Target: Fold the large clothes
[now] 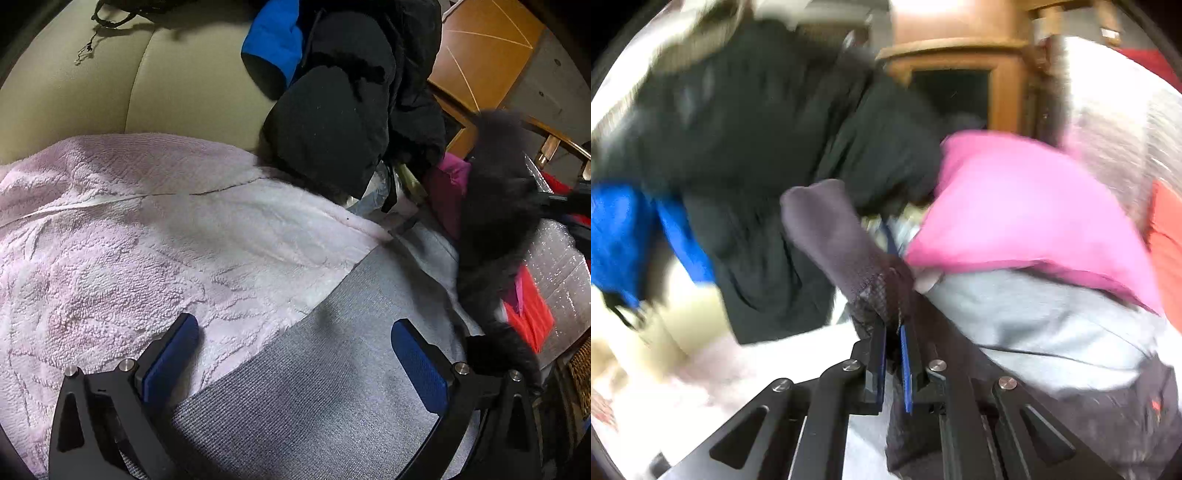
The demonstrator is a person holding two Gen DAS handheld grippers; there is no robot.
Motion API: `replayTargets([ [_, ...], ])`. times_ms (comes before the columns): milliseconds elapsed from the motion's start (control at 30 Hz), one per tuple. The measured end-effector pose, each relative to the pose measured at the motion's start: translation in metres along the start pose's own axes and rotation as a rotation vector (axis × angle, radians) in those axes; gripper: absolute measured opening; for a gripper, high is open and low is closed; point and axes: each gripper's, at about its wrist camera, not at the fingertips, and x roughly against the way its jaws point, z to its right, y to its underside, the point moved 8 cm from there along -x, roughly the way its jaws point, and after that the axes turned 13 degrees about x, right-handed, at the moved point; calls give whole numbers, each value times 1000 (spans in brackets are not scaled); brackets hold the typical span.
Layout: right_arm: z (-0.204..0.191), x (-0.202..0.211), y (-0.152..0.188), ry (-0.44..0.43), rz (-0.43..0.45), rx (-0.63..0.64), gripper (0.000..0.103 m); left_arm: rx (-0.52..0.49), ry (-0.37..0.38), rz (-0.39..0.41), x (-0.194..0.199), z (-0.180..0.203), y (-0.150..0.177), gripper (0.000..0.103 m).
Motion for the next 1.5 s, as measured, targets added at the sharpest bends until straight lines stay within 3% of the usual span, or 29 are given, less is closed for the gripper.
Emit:
replayTargets([
  [200,87,133,22,70,147,-202,7,-2,-30,-23,-5,4,-2,103],
  [367,173,216,69,162,200,-354,7,-60,-149,-79,-12,13,-1,103],
  [400,194,231,92,188,199,-398,7,-66,-172,-104,-11,17,-1,103],
  [467,221,246,130,205,183,-474,7,-39,-143,-127,-4,25,1,103],
  [500,235,241,161,198,134,-523,7,-29,-127,-132,1,30,3,103],
  [600,252,222,218,118,66,-657,11,-82,-95,-129,11,49,13,103],
  [633,246,209,234,51,51,-703,12,-116,-102,-118,12,54,17,103],
  [667,237,197,242,-7,40,-728,22,-141,-109,-111,12,54,20,103],
  [700,227,186,247,-59,30,-756,59,-159,-118,-116,9,52,25,103],
  [733,218,178,247,-108,33,-794,84,-164,-129,-131,4,49,31,103],
  [767,211,165,247,-143,47,-830,103,-163,-144,-147,-1,43,37,103],
  [833,193,135,237,-268,76,-914,103,-183,-153,-122,-4,34,41,103],
  [900,181,104,231,-339,68,-987,103,-191,-155,-113,-2,36,43,103],
  [1000,170,50,226,-385,19,-1075,103,-198,-142,-93,-4,35,43,103],
  [1100,172,14,230,-322,-3,-1122,103,-194,-130,-85,-2,35,42,103],
  [1267,184,1,228,-257,14,-1169,100,-199,-128,-74,0,36,43,103],
  [1333,186,-2,235,-154,-79,-1149,75,-199,-126,-73,1,36,43,103],
  [1367,185,-4,236,-137,-105,-1143,46,-198,-124,-73,1,36,43,103],
  [1400,183,-8,242,-125,-147,-1134,32,-196,-122,-73,2,36,43,103],
  [1500,182,3,239,-73,-156,-1055,21,-192,-117,-73,2,36,43,103],
])
